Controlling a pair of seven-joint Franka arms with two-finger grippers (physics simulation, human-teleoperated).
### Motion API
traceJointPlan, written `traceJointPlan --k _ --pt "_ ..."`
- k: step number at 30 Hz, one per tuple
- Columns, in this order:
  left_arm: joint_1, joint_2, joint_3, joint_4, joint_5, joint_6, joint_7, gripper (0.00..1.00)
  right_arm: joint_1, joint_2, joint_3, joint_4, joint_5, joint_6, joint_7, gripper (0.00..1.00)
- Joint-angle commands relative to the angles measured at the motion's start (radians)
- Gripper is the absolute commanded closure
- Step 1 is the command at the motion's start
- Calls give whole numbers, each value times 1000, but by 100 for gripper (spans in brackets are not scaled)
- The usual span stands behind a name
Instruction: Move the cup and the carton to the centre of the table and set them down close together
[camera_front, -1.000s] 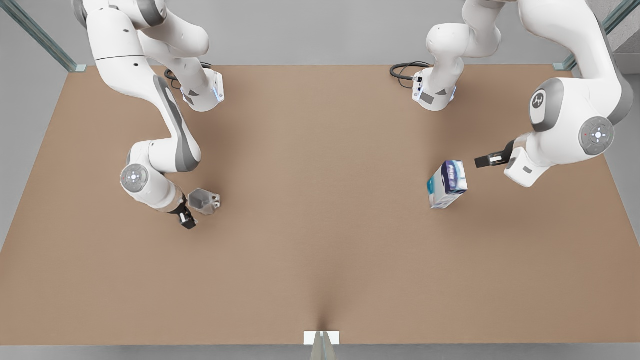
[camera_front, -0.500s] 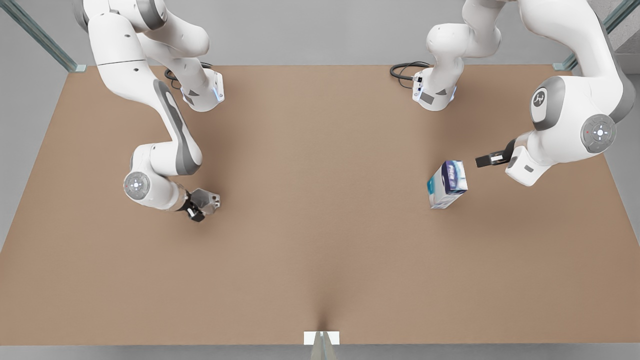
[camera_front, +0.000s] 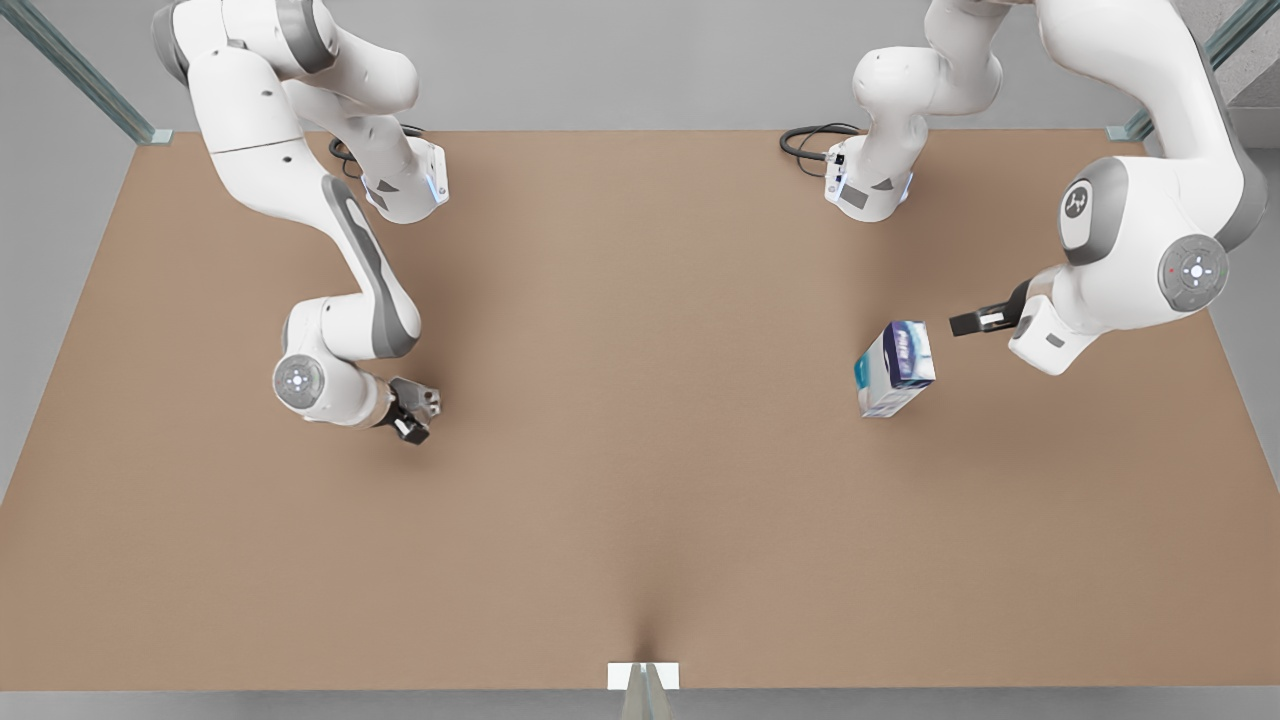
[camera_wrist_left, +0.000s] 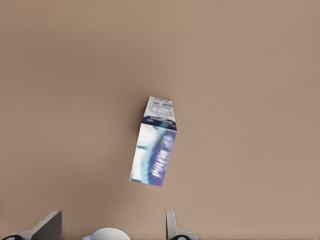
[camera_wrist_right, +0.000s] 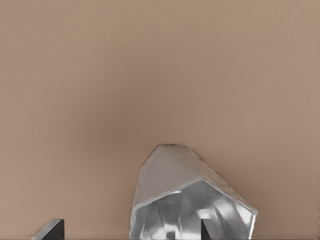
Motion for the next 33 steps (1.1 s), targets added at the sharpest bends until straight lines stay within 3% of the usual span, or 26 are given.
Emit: traceJointPlan --k 1,11,12,13,14,33 --pt "0 -1 0 0 0 0 0 0 0 3 -1 0 0 2 -1 0" --pt "0 4 0 0 0 2 -2 0 23 20 0 -106 3 163 2 2" --pt "0 4 0 0 0 2 -2 0 23 18 0 -103 3 157 3 13" --pt "0 2 0 0 0 2 -2 0 23 15 2 -100 3 154 5 59" --pt "0 2 0 0 0 2 -2 0 23 14 9 -87 2 119 5 79" --pt "0 2 2 2 0 11 -2 0 23 15 23 -54 -3 76 3 79"
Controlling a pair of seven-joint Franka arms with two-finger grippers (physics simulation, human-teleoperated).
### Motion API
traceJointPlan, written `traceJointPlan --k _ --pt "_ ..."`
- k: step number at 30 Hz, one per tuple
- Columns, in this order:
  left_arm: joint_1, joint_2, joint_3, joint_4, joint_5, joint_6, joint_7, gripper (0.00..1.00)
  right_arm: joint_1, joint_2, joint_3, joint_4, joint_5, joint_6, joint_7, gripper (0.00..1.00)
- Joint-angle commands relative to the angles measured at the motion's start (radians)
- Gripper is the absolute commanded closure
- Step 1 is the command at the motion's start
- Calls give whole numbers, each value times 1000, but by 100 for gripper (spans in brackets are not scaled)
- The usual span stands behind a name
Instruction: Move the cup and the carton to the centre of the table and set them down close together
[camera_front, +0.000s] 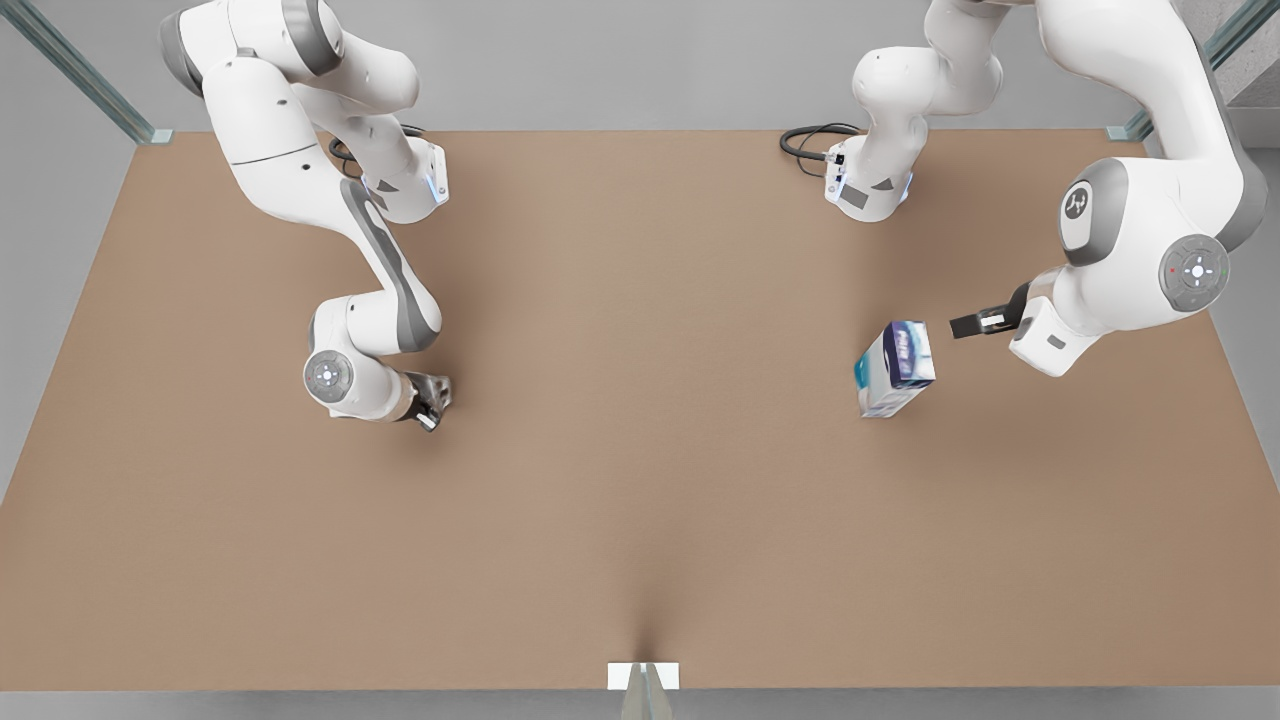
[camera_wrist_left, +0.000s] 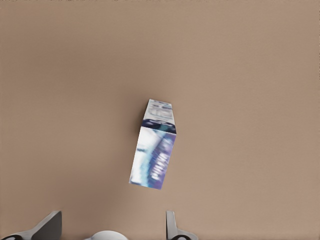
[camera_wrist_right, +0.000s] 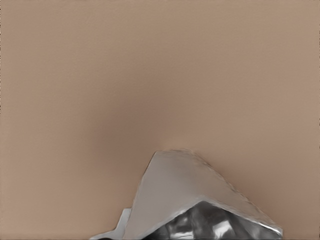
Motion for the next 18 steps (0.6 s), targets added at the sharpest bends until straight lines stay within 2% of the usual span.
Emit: traceJointPlan --k 1,5,8,10,11,14,16,18 --pt "1 0 2 2 0 2 0 0 0 1 0 0 -4 -2 3 79" --pt "3 -2 5 -3 2 3 3 0 -1 -7 -2 86 -9 -91 4 79" --pt "3 -3 3 -14 0 9 3 0 0 0 17 140 -81 -65 -164 79" --pt "3 -2 5 -17 2 11 3 0 -1 -10 76 160 -96 -91 -290 79" --pt "3 -6 5 -44 2 37 5 0 -3 -16 136 166 -96 -104 -319 79" --pt "1 -25 2 -153 2 136 46 0 2 4 219 268 -98 -167 -362 79" --pt "1 -26 -1 -241 -9 255 42 0 68 90 219 391 -91 -162 -358 79" --pt "-11 -23 -10 -290 -28 299 48 0 204 227 210 623 -84 -170 -346 79"
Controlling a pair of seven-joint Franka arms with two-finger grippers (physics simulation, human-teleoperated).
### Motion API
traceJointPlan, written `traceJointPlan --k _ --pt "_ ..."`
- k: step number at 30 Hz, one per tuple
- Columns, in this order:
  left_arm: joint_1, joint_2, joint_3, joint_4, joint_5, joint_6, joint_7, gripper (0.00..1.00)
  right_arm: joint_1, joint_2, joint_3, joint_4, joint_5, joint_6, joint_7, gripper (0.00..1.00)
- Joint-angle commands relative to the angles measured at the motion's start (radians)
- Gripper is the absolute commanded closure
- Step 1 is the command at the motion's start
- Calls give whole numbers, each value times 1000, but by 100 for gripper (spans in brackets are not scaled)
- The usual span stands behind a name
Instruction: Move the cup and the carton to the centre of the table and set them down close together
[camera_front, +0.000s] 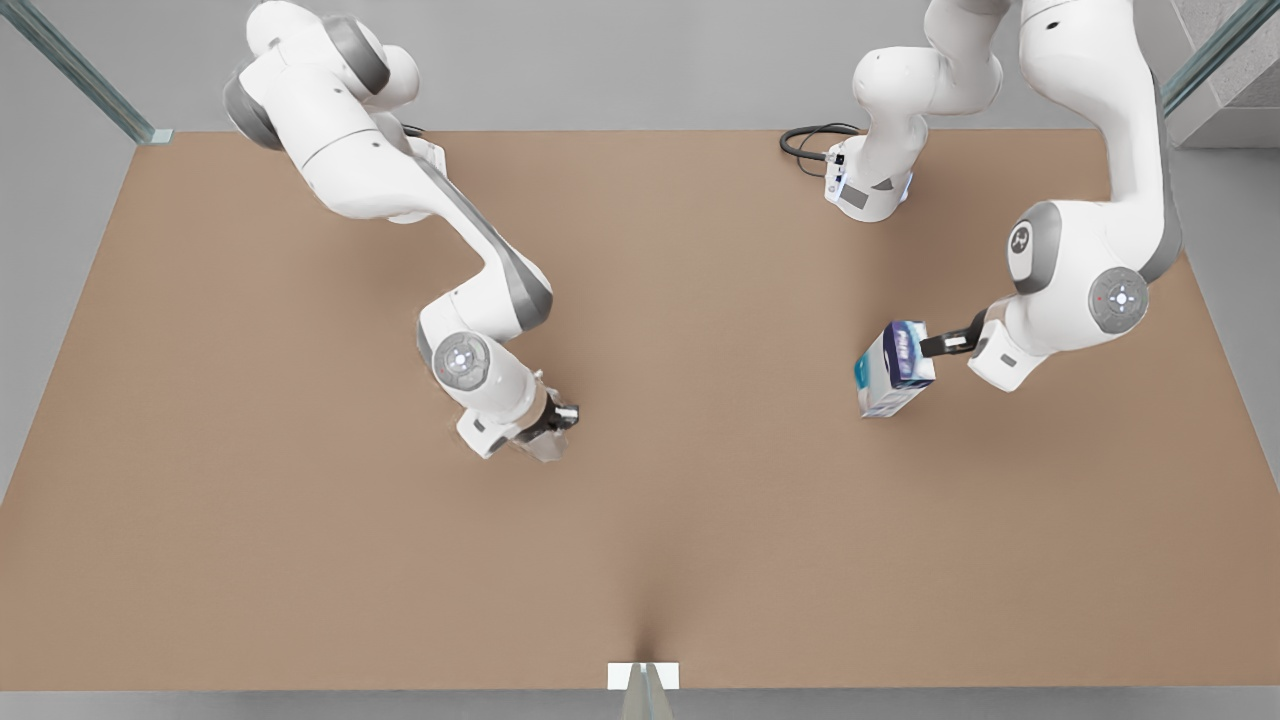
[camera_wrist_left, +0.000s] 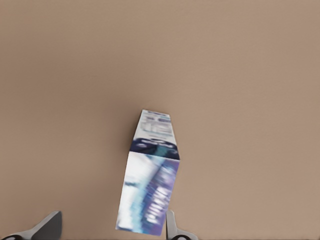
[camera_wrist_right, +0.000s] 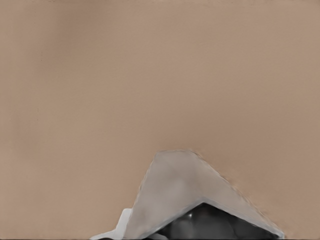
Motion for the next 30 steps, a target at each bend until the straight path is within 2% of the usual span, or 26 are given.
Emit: traceJointPlan --k 1,3,6,9,15,17,23,24,25,29,30 --pt "-15 4 0 -11 -13 2 0 0 31 33 -20 60 -5 -27 2 79" --pt "-24 4 0 -66 -13 57 8 0 176 180 -98 350 -2 -133 2 79" --pt "-29 5 0 -108 -26 109 -23 0 252 368 -96 580 -8 -124 -3 79" --pt "-29 10 0 -137 -26 129 -12 0 323 389 -93 613 -14 -176 -17 79" --pt "-47 19 0 -168 -27 131 -9 0 337 398 -87 620 -76 -352 -116 79" --pt "-49 25 0 -168 -26 131 0 0 338 400 -81 613 -135 -354 -159 79" --pt "-49 33 2 -172 -16 129 189 0 340 395 -81 547 -137 -341 -176 79" --pt "-49 38 2 -172 -20 131 177 0 341 397 -81 537 -140 -337 -175 61" --pt "-49 38 3 -172 -20 131 173 0 352 398 -81 528 -142 -315 -173 0" --pt "-49 73 3 -172 -20 138 175 0 349 397 -80 531 -139 -286 -165 0" --pt "-49 74 3 -172 -20 138 175 7 347 395 -69 531 -139 -286 -162 0"
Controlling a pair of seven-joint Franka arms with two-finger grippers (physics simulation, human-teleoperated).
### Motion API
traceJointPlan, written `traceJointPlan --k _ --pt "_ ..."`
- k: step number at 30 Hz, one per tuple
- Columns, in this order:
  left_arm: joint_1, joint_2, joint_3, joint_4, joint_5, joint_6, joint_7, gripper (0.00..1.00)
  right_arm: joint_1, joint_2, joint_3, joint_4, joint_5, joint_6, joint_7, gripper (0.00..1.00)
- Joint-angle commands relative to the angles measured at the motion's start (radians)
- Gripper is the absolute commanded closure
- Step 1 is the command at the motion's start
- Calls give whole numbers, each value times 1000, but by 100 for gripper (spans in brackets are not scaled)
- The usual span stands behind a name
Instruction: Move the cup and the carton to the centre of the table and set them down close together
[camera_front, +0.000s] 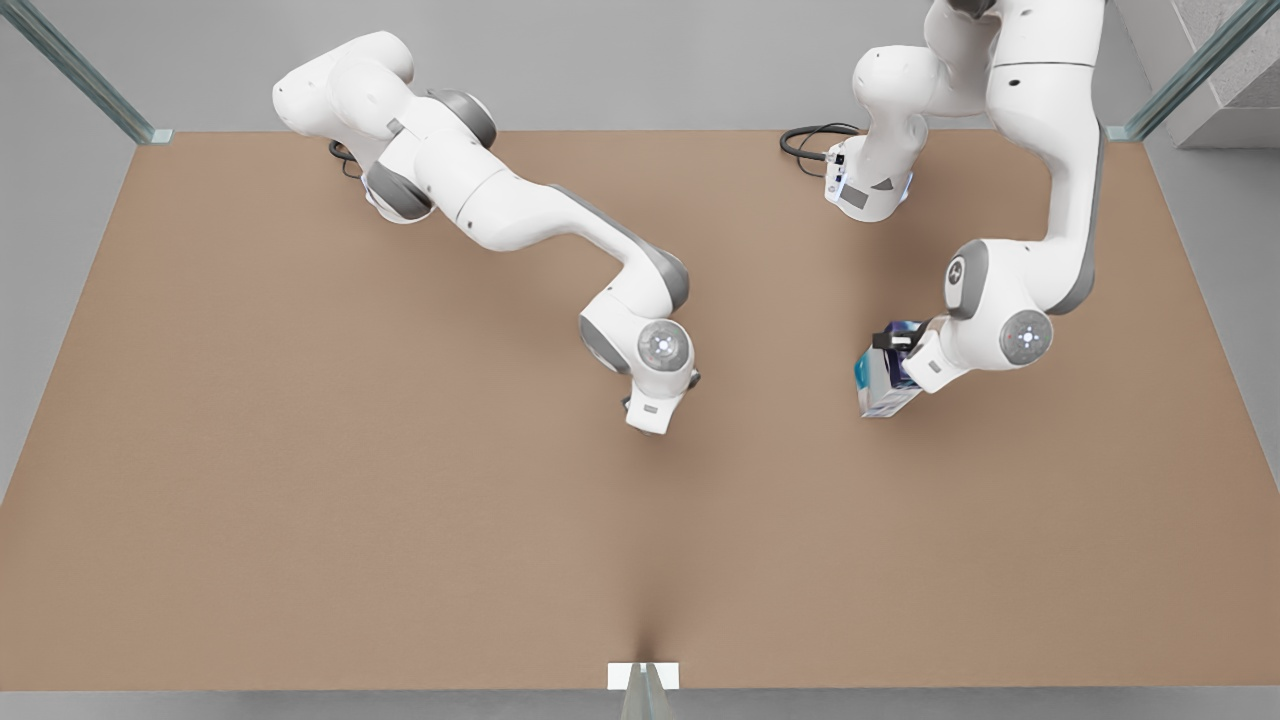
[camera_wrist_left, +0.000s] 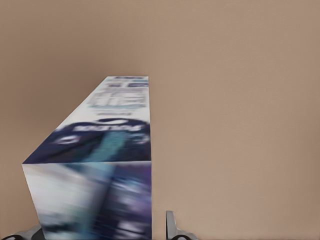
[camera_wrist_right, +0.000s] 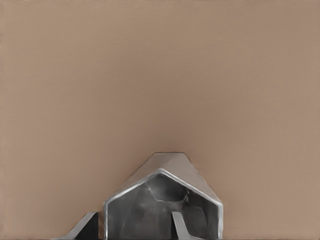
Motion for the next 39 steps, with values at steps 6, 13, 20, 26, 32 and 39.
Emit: traceJointPlan --k 6,13,20,26,32,39 --pt "-1 -5 0 3 -1 -2 -1 45 -94 -206 10 -108 106 -16 -1 0" --pt "-100 -123 -11 127 -12 -256 -582 37 -460 -643 -118 -496 127 -100 -18 0" --pt "-341 -68 -104 227 -105 -232 -894 37 -668 -873 -199 -486 126 -424 -142 0" --pt "-344 -60 -106 115 -162 29 -858 37 -689 -868 -220 -481 130 -415 -222 0" --pt "-375 -28 -104 86 -171 34 -858 37 -691 -836 -201 -478 153 -418 -241 0" --pt "-449 74 -104 215 -204 -12 -934 35 -689 -816 -204 -453 152 -444 -243 0"
